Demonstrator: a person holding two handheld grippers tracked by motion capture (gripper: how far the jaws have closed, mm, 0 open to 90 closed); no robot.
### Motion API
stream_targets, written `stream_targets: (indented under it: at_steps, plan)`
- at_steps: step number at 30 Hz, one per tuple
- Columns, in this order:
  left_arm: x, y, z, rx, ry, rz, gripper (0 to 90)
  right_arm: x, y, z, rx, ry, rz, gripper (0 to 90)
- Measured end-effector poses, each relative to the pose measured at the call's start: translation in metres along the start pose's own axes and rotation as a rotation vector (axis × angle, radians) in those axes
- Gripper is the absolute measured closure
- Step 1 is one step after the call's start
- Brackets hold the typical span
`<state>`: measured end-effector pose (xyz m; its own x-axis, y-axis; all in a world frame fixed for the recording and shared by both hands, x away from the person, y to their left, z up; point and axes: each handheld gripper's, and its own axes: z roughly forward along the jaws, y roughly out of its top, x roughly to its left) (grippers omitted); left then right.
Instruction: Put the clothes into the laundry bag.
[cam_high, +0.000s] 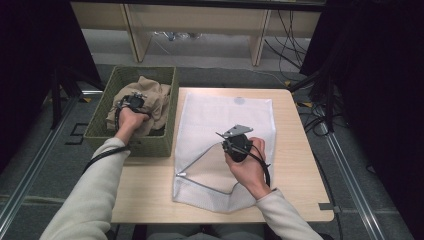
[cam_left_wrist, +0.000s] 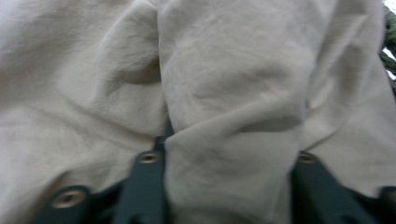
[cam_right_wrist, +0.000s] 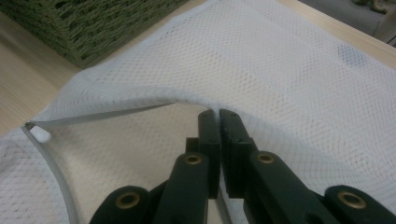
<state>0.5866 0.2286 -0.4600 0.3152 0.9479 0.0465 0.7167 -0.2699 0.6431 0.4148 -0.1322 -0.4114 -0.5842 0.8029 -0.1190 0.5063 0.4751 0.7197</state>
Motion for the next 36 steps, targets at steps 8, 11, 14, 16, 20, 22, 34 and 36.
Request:
stream_targets:
  at_steps: [8, 11, 14, 16, 20, 22, 34, 36]
  plan:
    - [0.005, -0.001, -0.012, -0.098, -0.052, -0.030, 82.4, -0.003, -0.001, 0.000, -0.001, 0.002, -0.007, 89.0]
    - [0.011, -0.001, -0.021, -0.148, -0.059, -0.035, 82.8, -0.002, 0.000, 0.000, 0.004, 0.004, 0.006, 89.1]
    - [0.014, -0.001, -0.029, -0.205, -0.070, -0.048, 83.0, -0.002, -0.001, 0.001, -0.003, 0.000, 0.004, 89.1]
    - [0.015, -0.001, -0.033, -0.248, -0.070, -0.072, 83.1, -0.003, -0.001, 0.001, -0.006, 0.001, -0.010, 89.1]
    - [0.016, -0.001, -0.041, -0.346, -0.068, -0.119, 83.2, -0.001, 0.000, 0.000, -0.002, -0.001, 0.024, 89.1]
    - [0.017, 0.000, -0.047, -0.397, -0.063, -0.099, 83.2, -0.001, -0.001, 0.000, 0.002, 0.002, 0.031, 89.0]
    - [0.021, -0.006, -0.070, -0.602, -0.066, -0.114, 83.2, -0.003, -0.001, 0.001, -0.006, -0.002, -0.001, 89.1]
    - [0.022, -0.007, -0.073, -0.630, -0.068, -0.113, 83.3, -0.003, -0.001, 0.000, -0.007, -0.003, 0.010, 89.1]
